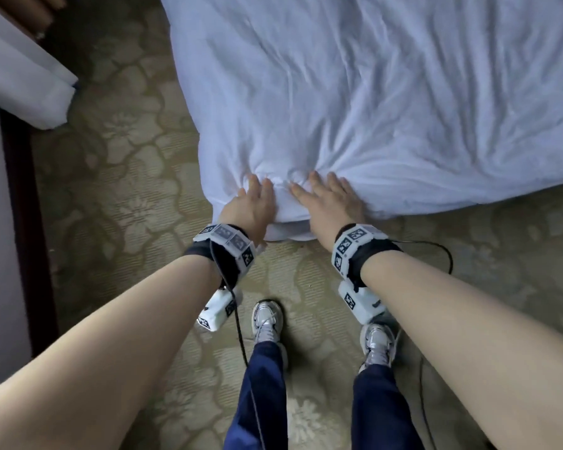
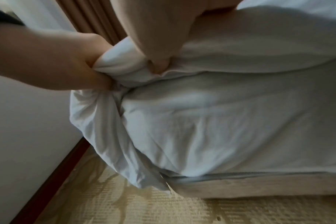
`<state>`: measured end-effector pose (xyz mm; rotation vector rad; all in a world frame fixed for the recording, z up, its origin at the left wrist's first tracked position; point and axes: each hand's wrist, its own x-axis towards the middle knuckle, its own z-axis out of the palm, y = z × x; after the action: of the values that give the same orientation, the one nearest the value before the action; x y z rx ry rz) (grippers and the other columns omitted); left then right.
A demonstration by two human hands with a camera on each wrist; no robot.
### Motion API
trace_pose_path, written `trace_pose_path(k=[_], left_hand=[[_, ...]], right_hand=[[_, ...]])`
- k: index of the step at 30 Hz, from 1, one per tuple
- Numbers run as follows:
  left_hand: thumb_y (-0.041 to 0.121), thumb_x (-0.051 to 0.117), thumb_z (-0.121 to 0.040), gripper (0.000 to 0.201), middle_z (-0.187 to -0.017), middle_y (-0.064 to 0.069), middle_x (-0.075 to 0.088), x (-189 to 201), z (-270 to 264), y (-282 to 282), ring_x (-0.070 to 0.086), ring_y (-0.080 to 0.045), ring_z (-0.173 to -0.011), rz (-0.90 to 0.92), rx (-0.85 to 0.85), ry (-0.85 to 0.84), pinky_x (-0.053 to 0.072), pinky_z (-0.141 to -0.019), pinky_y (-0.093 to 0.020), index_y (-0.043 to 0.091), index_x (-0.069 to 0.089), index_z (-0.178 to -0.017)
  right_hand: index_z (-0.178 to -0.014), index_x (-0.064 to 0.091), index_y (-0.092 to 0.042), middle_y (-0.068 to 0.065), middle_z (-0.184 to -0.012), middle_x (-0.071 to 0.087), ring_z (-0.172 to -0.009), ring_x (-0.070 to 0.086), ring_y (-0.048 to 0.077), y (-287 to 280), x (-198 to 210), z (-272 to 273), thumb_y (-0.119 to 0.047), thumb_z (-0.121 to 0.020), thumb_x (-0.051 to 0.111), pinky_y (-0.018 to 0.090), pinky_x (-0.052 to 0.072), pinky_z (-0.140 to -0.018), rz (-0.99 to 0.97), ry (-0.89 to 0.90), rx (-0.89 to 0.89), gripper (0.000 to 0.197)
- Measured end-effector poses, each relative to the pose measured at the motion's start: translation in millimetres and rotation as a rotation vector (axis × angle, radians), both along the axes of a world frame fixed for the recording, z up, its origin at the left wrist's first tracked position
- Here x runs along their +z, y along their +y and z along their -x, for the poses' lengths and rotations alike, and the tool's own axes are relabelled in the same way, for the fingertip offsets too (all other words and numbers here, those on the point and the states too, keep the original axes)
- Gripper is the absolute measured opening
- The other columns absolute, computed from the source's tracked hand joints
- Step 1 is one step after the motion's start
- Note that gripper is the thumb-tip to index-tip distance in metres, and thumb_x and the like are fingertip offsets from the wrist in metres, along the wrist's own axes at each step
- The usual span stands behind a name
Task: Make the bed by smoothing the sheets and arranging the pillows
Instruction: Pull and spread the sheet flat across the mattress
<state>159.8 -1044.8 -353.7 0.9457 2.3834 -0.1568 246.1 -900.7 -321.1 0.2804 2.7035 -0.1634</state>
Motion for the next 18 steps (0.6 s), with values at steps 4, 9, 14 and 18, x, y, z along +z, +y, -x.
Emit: trace_pose_path(k=[4, 9, 14, 18], left_hand=[[0.027, 0.066, -0.085, 0.055, -0.130, -0.013, 0.050, 48, 10, -13, 0.063, -0.038, -0.104, 0.002, -0.122, 0.013, 0.048, -0.082, -0.043, 0.007, 0.042, -0.130], [0.056, 0.065, -0.084, 0.076, -0.140, -0.014, 0.046, 54, -20, -39, 0.063, -0.033, -0.105, -0.007, -0.158, 0.060, 0.051, -0.082, -0.042, 0.006, 0.040, -0.135], [0.026, 0.077, -0.080, 0.083, -0.154, -0.019, 0.021, 21, -50, -33, 0.053, -0.032, -0.121, -0.036, -0.031, 0.064, 0.053, -0.082, -0.044, 0.004, 0.026, -0.141], [0.024, 0.072, -0.079, 0.082, -0.156, -0.007, 0.020, 18, -61, -60, 0.055, -0.033, -0.113, -0.246, 0.170, 0.013, 0.049, -0.074, -0.045, 0.009, 0.026, -0.145]], right_hand=[[-0.140, 0.045, -0.028, 0.006, -0.123, 0.059, -0.108, 0.057, 0.029, -14, 46, 0, -0.007, -0.094, 0.045, 0.036, 0.044, -0.087, 0.071, 0.004, -0.004, 0.051], [-0.131, 0.054, -0.025, 0.005, -0.108, 0.065, -0.094, 0.064, 0.027, -26, 57, -25, -0.008, -0.091, 0.048, 0.029, 0.039, -0.068, 0.058, 0.065, 0.023, 0.043], [-0.127, 0.054, -0.022, 0.003, -0.113, 0.059, -0.100, 0.062, 0.026, -23, 37, -29, -0.009, -0.088, 0.051, 0.032, 0.043, -0.070, 0.050, -0.072, 0.060, 0.042], [-0.152, 0.021, -0.019, 0.011, -0.159, 0.014, -0.146, 0.015, 0.032, -33, 13, -61, -0.003, -0.082, 0.050, 0.047, 0.021, -0.117, 0.094, -0.081, 0.091, 0.077]])
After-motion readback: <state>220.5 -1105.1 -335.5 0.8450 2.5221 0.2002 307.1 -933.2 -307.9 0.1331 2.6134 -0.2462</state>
